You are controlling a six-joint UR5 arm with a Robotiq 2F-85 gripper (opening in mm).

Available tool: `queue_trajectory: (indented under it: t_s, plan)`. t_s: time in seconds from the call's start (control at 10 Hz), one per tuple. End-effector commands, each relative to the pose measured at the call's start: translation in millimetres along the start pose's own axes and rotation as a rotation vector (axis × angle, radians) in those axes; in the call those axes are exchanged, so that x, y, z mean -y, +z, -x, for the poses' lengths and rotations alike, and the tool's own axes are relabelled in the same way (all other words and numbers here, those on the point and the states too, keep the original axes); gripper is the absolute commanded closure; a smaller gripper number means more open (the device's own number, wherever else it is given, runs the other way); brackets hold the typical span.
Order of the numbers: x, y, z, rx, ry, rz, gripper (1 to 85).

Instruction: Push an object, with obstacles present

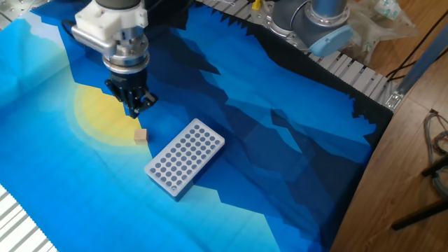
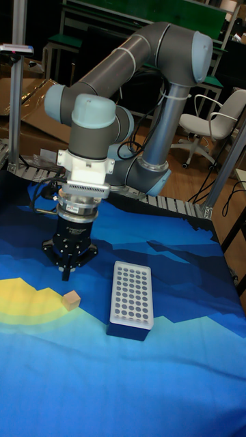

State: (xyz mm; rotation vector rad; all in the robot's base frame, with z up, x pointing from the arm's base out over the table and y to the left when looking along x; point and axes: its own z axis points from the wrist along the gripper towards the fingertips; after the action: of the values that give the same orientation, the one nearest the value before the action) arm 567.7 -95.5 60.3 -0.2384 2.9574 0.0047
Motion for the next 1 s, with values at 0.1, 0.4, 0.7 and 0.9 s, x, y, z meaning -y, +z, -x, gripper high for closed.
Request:
queue_trajectory:
  t_s: [0.1, 0.4, 0.7, 0.9]
  plan:
    - [1.1, 6.7, -31.0, -0.115, 0.015, 0.015, 84.7]
    - [-10.4, 28.2, -18.6, -0.097, -0.009, 0.040, 84.7]
    - [-23.8, 53.0, -11.3, -0.085, -0.029, 0.043, 84.7]
    - [-18.1, 54.0, -15.0, -0.097, -0.071, 0.024, 84.7]
